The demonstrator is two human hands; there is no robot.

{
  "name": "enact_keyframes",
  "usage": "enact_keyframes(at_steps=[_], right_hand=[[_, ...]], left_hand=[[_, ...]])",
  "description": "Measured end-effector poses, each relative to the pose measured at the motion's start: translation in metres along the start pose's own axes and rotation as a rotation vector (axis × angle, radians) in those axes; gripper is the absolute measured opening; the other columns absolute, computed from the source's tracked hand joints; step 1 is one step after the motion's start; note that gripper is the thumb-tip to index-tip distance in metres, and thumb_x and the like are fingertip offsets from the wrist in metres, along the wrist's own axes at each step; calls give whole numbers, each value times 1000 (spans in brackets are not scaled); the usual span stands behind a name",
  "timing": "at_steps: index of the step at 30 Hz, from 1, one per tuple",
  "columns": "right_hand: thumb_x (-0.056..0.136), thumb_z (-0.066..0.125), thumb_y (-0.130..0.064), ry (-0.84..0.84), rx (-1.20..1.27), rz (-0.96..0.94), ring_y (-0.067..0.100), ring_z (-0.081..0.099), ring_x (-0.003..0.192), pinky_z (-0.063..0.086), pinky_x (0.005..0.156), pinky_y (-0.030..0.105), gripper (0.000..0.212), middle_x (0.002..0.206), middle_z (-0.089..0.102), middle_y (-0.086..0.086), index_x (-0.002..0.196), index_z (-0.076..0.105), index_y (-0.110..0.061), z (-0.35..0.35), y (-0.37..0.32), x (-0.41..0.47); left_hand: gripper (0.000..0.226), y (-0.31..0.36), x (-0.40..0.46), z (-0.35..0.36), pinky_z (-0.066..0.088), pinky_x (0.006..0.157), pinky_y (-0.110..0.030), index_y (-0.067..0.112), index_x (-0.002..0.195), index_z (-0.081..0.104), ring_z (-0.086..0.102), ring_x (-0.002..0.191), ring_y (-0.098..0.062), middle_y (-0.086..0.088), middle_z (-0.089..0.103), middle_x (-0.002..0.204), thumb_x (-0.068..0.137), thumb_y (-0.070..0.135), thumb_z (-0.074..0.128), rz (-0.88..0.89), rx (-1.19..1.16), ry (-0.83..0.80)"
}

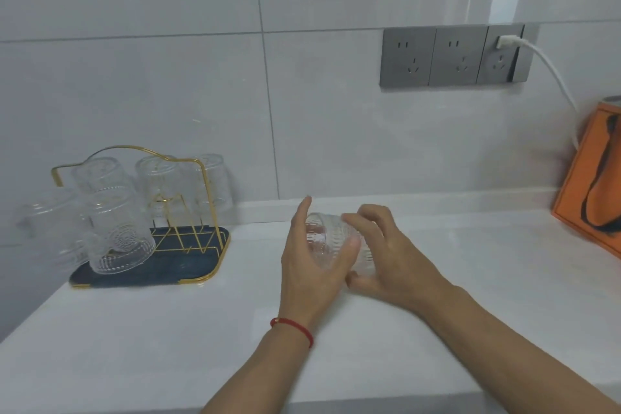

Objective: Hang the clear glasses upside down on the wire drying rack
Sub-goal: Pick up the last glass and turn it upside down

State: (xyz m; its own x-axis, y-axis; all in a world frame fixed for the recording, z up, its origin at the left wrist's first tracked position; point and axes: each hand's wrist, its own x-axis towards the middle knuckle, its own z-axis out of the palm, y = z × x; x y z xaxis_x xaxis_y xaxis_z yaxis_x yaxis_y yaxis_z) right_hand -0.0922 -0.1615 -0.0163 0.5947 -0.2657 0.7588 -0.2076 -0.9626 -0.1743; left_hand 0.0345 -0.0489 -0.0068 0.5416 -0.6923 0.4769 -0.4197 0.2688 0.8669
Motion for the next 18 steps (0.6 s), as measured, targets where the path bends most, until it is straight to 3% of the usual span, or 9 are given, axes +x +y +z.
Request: enact_keyframes(at_steps=[2,4,5,7,9,11,13,16,18], right_hand=[[80,78,-42,-59,111,69,9,51,132,55,95,24,88,150,37,-1,156,34,-30,3,-3,0],[91,65,-62,-121,402,281,0,52,135,44,104,12,80,155,42,-21,159,26,-46,-1,-9,-1],[93,55,-71,-141,598,400,3,60,129,46,106,18,70,147,54,-25,156,29,-52,-1,-14,-1],[92,49,-78,-129,866,577,18,73,114,57,99,44,58,130,71,-15,144,46,-53,4,-28,4],[92,56,-71,-68,991,614,25,75,109,63,84,47,52,122,76,-9,136,58,-43,10,-46,12],[90,62,-62,1,1010,601,18,76,105,64,79,38,49,114,77,-9,134,60,-39,12,-66,22],[90,62,-62,59,873,554,9,73,102,61,85,33,46,109,73,-5,133,57,-47,11,-81,37],[93,61,-56,126,693,481,-6,61,103,47,86,10,48,111,59,-13,139,51,-51,5,-105,74],[96,65,-49,117,651,417,-1,56,116,46,93,15,51,123,56,-14,145,49,-50,2,-121,103]], left_hand=[[70,-1,2,-5,50,89,-22,43,133,50,59,105,-3,19,62,112,69,61,72,-14,-59,111],[60,1,3,-9,46,80,-10,40,126,55,59,99,4,30,63,103,71,57,71,-16,-126,150],[57,3,3,-12,45,78,-8,40,124,56,59,97,5,34,62,102,72,56,71,-17,-154,141],[56,5,-1,-21,49,80,-12,41,126,54,62,98,1,32,63,103,74,55,72,-20,-183,93],[59,8,-4,-38,50,89,-20,44,131,50,60,109,-2,21,63,115,77,57,70,-30,-142,42],[63,8,-6,-63,46,91,-15,46,137,49,53,115,6,21,56,126,78,63,63,-49,-76,34],[53,4,-9,-93,43,89,-9,39,135,55,53,112,4,16,58,124,86,61,52,-56,17,83],[34,-18,-18,-134,41,99,-31,26,123,63,54,119,-17,5,64,120,94,40,51,-107,541,69],[45,-28,-24,-143,37,106,-40,23,129,60,49,127,-22,3,61,130,87,36,59,-136,868,-17]])
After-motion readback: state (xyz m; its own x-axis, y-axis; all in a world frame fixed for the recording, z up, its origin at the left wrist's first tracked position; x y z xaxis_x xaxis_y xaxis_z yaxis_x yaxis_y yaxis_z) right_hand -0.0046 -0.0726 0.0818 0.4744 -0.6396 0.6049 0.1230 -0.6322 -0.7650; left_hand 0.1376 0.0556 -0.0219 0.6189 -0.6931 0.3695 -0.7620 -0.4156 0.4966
